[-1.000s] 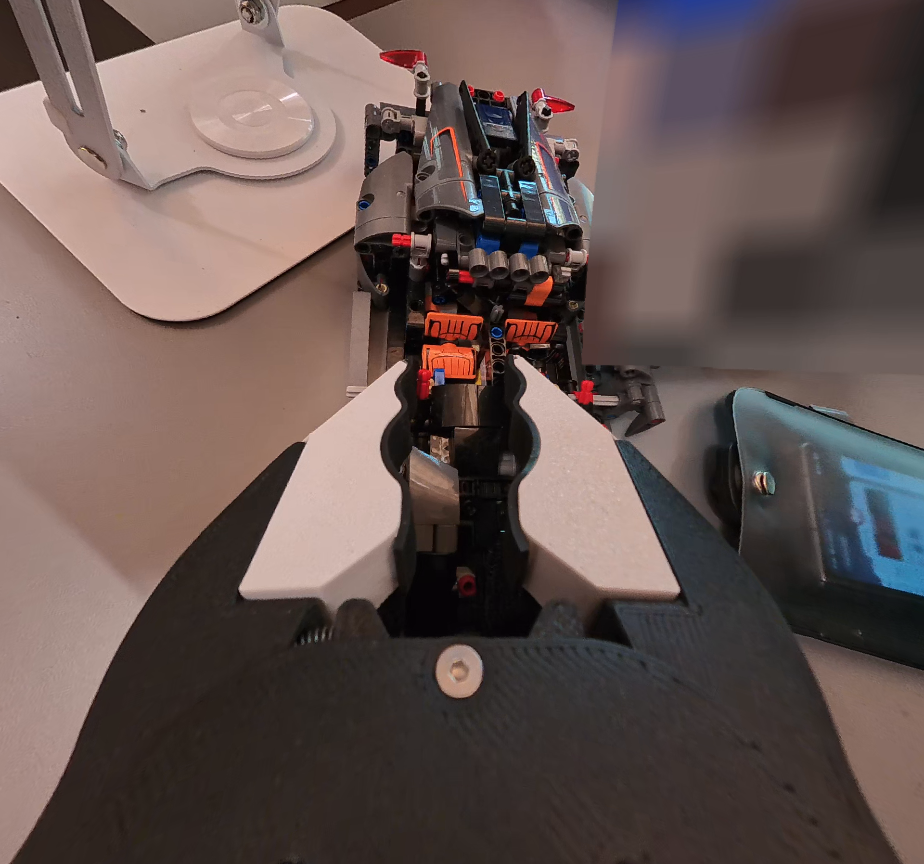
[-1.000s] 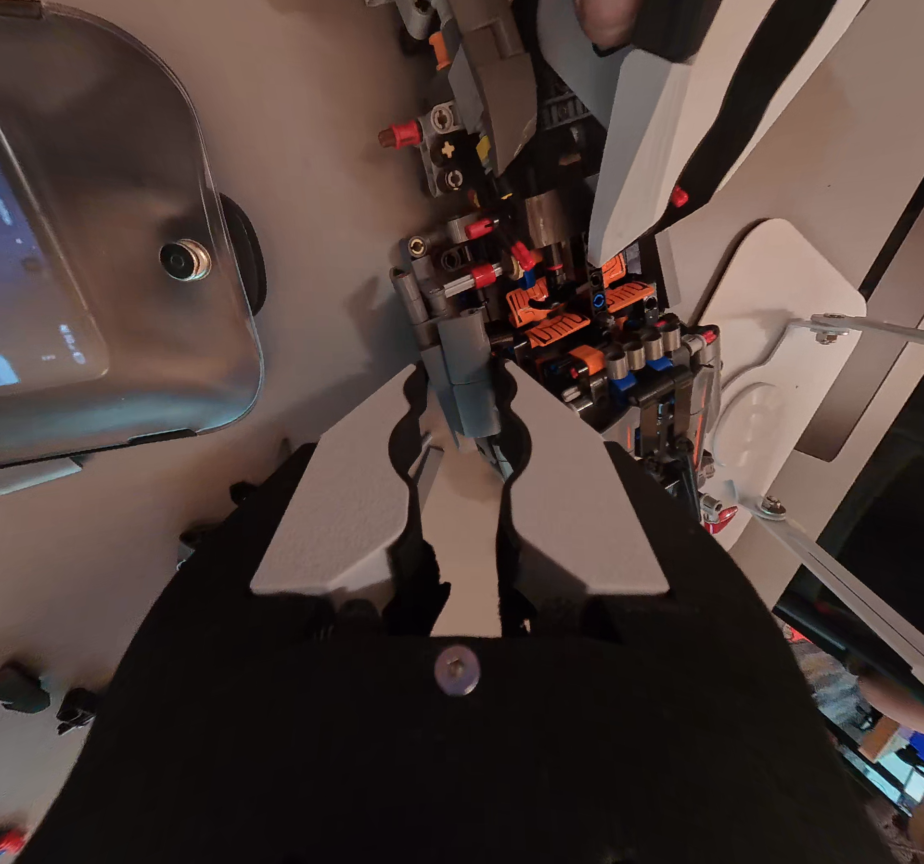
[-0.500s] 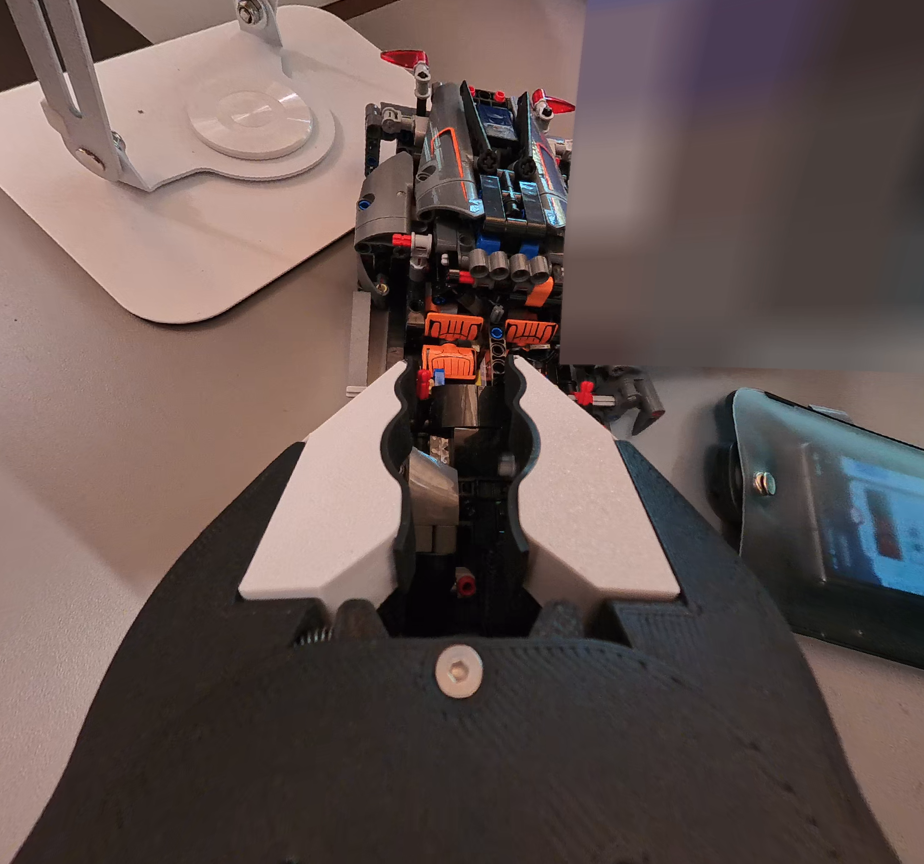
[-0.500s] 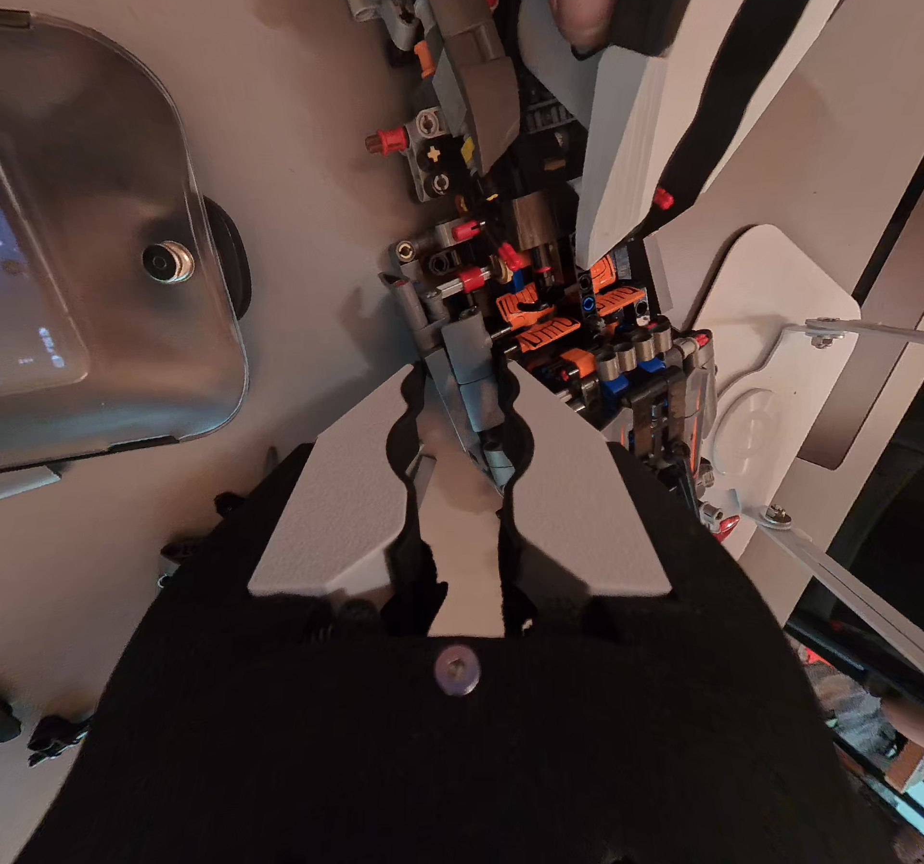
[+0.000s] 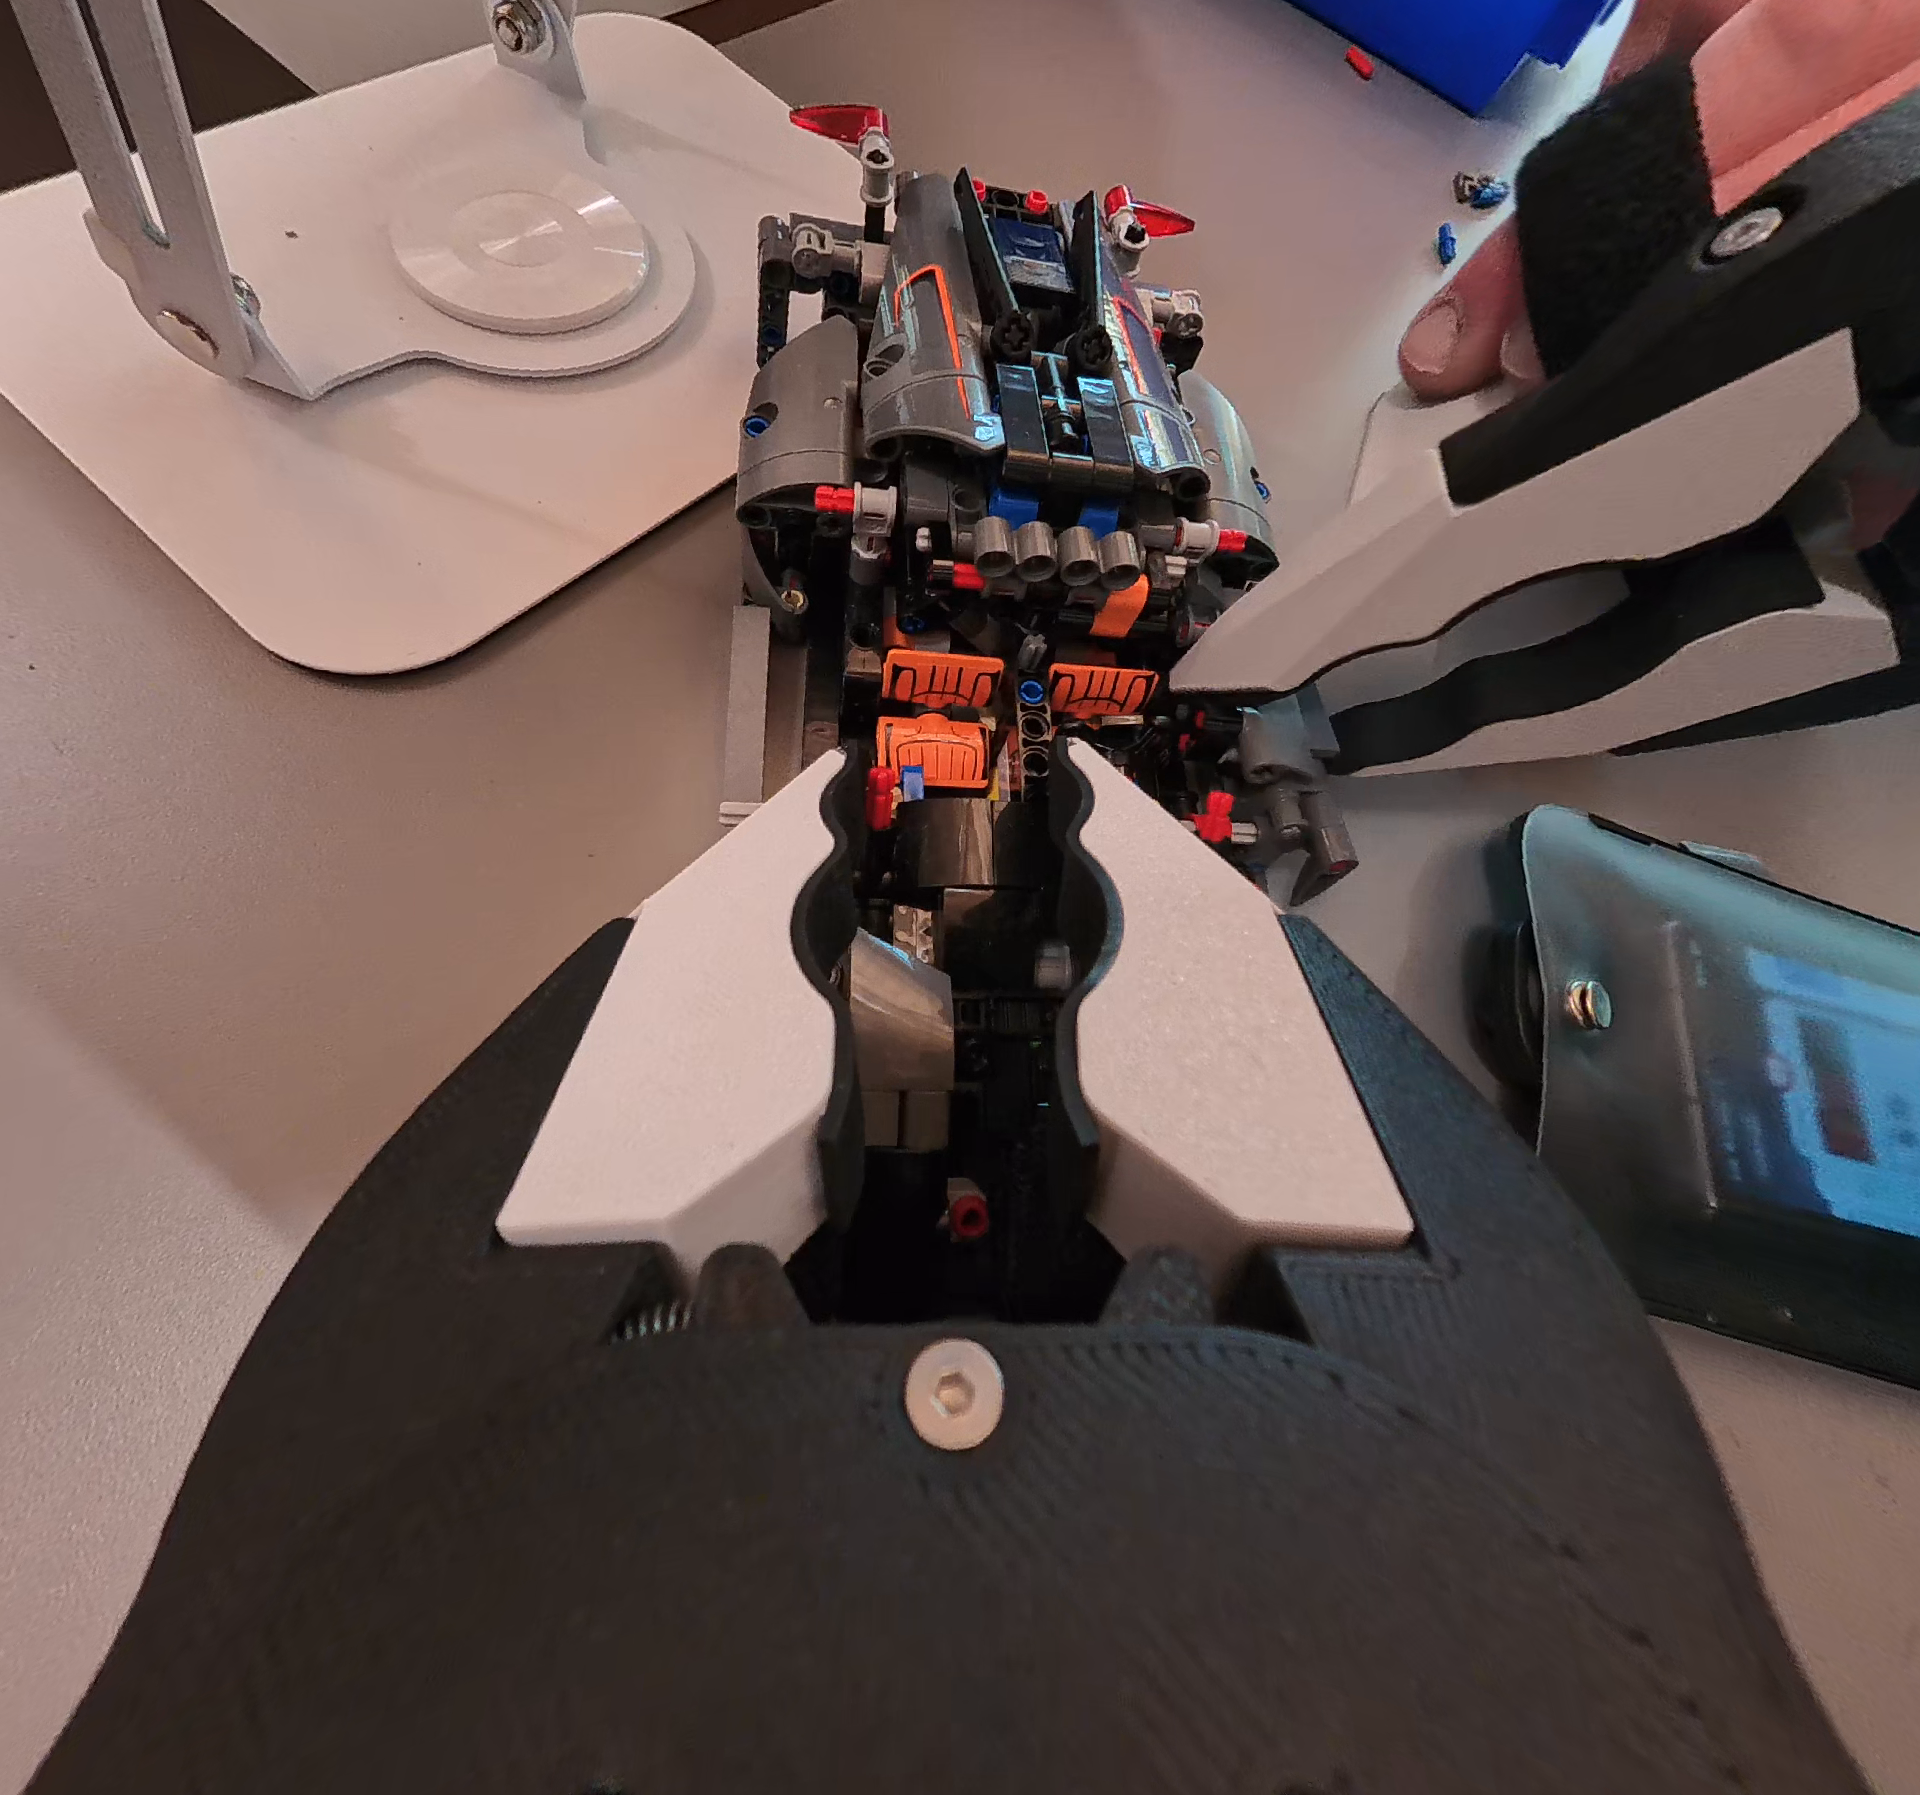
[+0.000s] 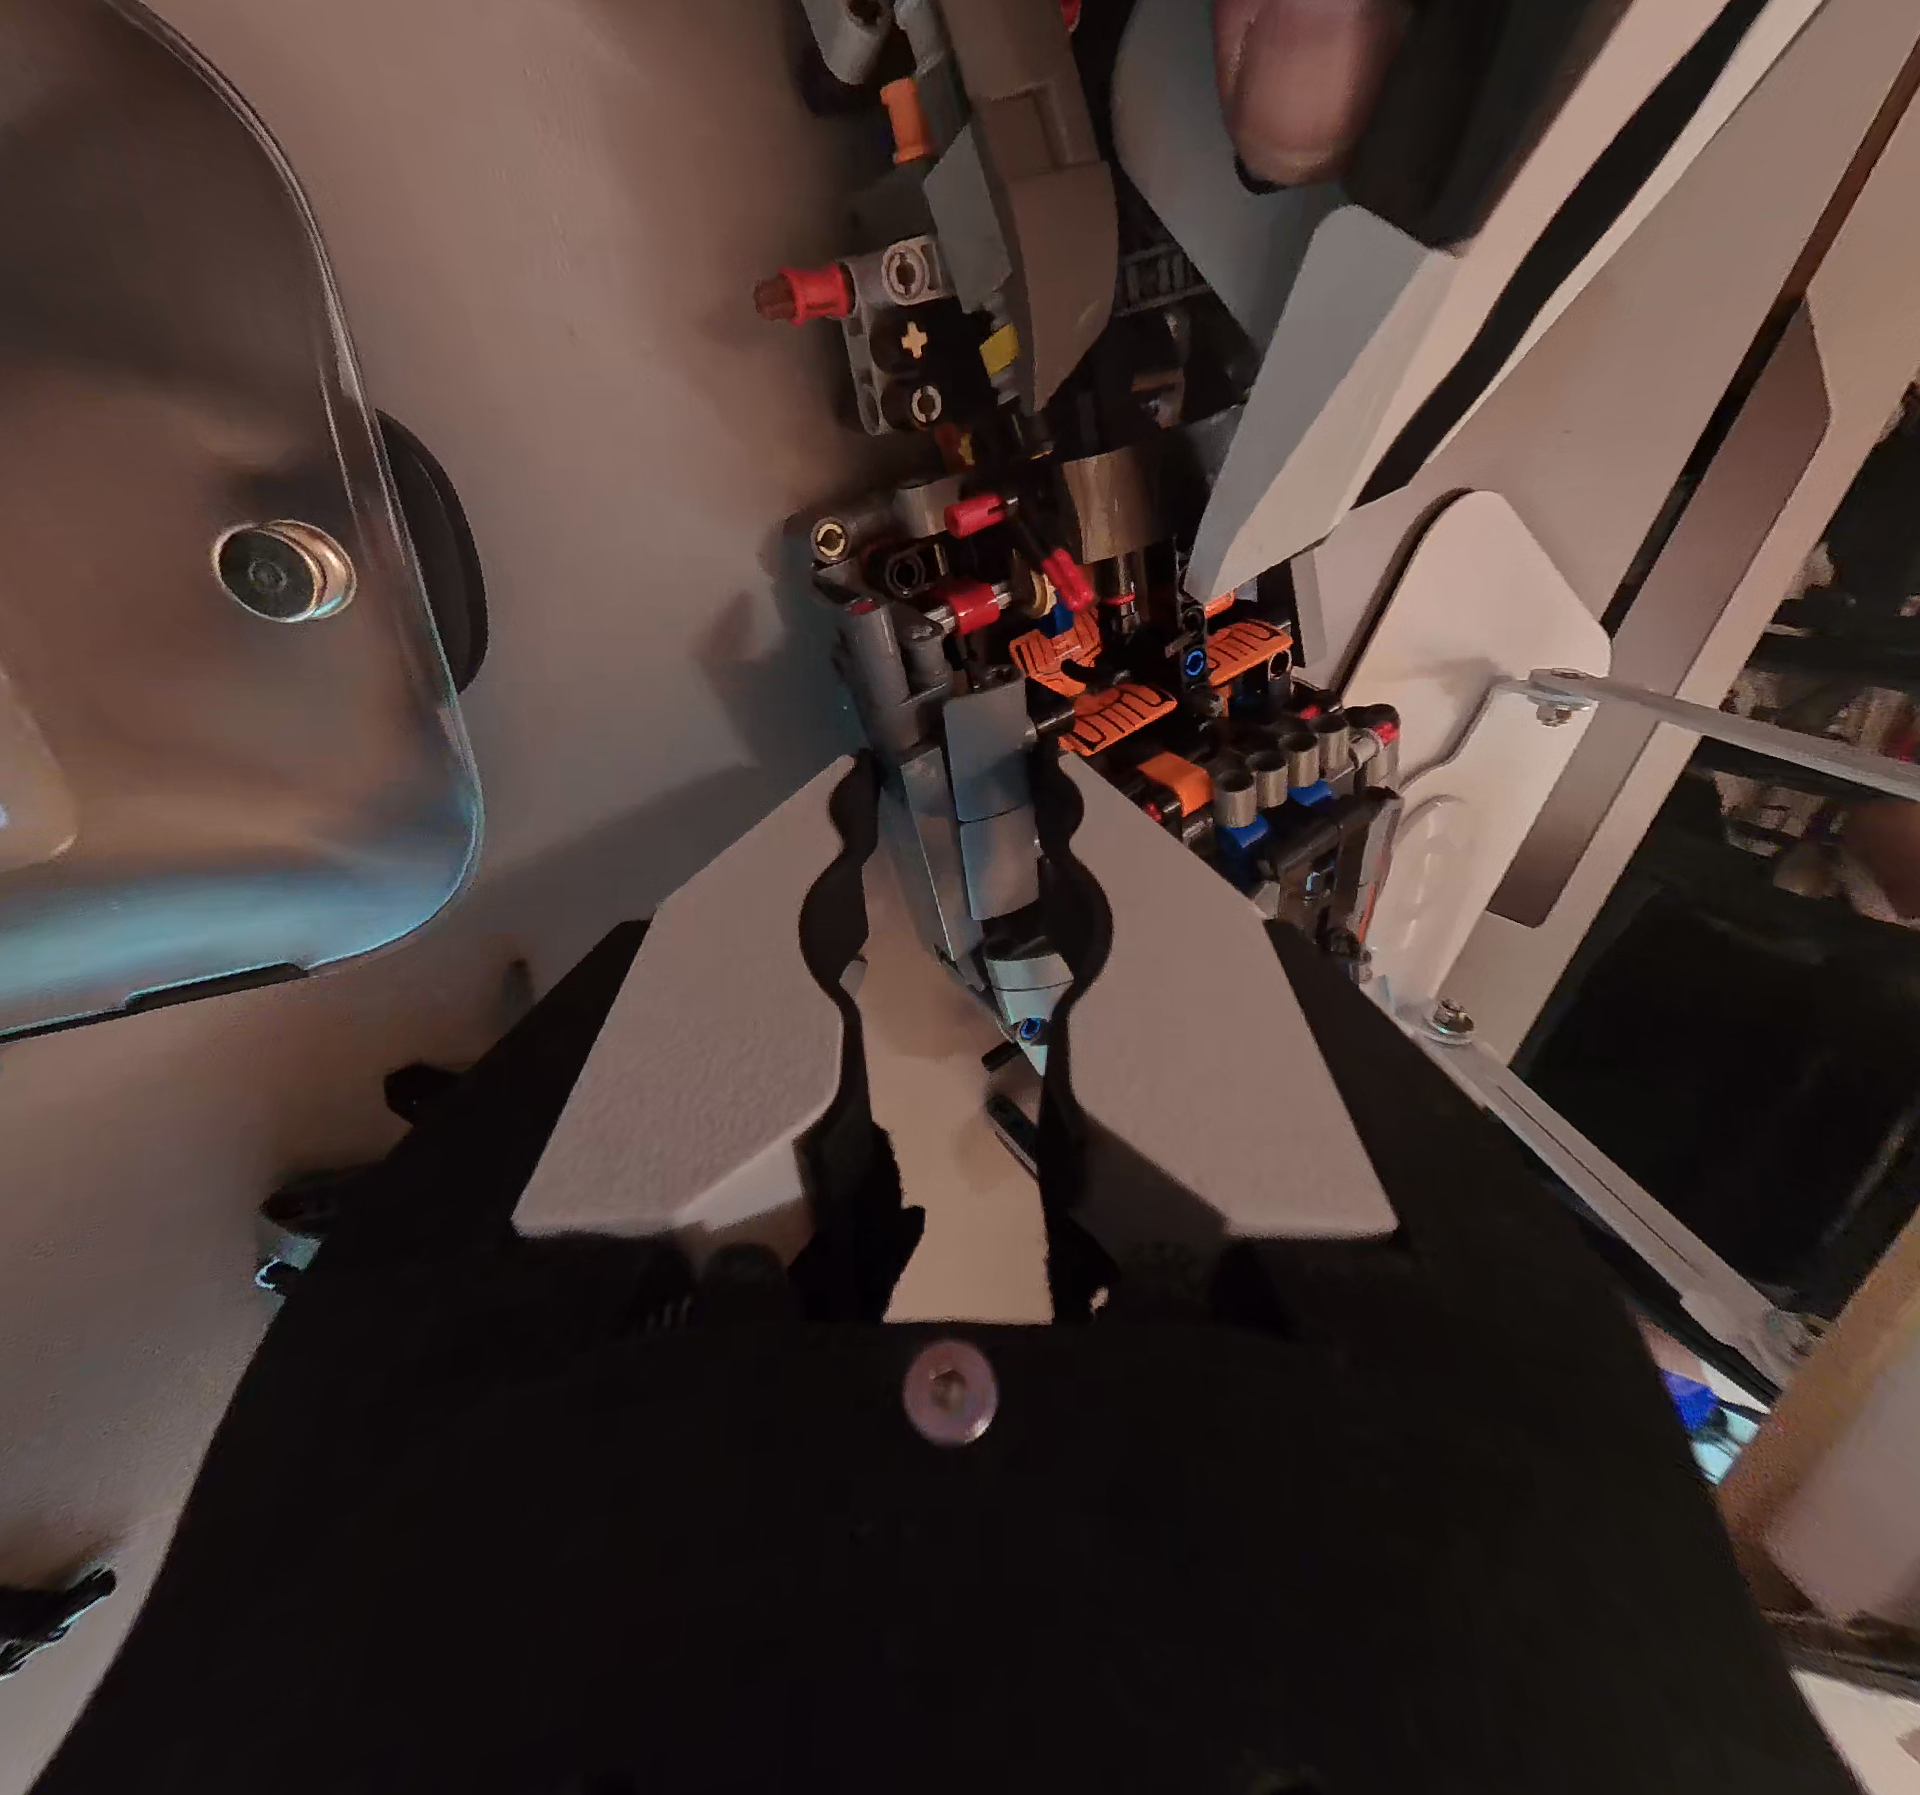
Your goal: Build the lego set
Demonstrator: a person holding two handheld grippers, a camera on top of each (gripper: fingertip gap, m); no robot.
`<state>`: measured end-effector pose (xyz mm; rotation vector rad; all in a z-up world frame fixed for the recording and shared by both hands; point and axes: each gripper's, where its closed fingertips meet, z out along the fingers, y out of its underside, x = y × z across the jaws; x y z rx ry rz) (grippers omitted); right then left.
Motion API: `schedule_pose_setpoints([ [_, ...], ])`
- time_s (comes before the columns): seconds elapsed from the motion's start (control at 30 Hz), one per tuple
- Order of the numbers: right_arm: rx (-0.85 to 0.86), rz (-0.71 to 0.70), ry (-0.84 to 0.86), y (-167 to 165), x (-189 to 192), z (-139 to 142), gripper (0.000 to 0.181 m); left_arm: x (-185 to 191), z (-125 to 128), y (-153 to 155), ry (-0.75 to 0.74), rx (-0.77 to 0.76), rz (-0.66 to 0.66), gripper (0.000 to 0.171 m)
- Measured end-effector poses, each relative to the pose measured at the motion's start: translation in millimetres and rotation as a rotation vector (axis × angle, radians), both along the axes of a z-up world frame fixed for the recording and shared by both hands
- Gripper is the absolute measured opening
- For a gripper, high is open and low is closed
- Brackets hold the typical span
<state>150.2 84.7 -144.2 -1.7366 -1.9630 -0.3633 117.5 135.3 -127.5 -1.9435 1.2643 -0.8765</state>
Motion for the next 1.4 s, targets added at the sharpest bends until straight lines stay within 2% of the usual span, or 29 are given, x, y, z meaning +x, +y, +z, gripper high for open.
schedule_pose_setpoints([
  [0.07,0.023,0.008,-0.012,1,1,-1,0.030,0,0,0,0.001,0.002,0.000,0.033],
  [0.2,-0.078,-0.013,0.063,-6,3,2,0.038,0,0,0,0.004,0.006,0.000,0.033],
  [0.33,-0.228,-0.009,0.294,-14,2,27,0.041,0,-1,-1,0.011,0.009,-0.005,0.035],
  [0.4,-0.312,-0.044,0.427,-11,9,44,0.036,0,-1,-1,0.010,0.007,-0.005,0.036],
  [0.47,-0.395,-0.064,0.477,-11,21,49,0.019,0,-1,-1,0.011,0.008,-0.006,0.036],
  [0.53,-0.484,-0.093,0.443,-18,33,36,0.013,0,-1,-1,0.011,0.007,-0.007,0.036],
  [0.63,-0.494,-0.119,0.353,-21,49,11,0.015,0,-1,-1,0.015,0.013,-0.007,0.036],
  [0.73,-0.497,-0.146,0.327,-19,51,1,0.017,-1,-1,-1,0.033,0.030,-0.009,0.038],
  [0.97,-0.488,-0.183,0.338,-16,43,-6,0.014,3,16,-8,-0.010,0.079,-0.031,0.051],
  [1.17,-0.489,-0.197,0.357,-15,38,-7,0.011,11,12,-15,0.030,0.095,-0.061,0.068],
  [1.4,-0.511,-0.200,0.380,-16,37,-6,0.012,11,13,-15,0.023,0.096,-0.056,0.069],
])
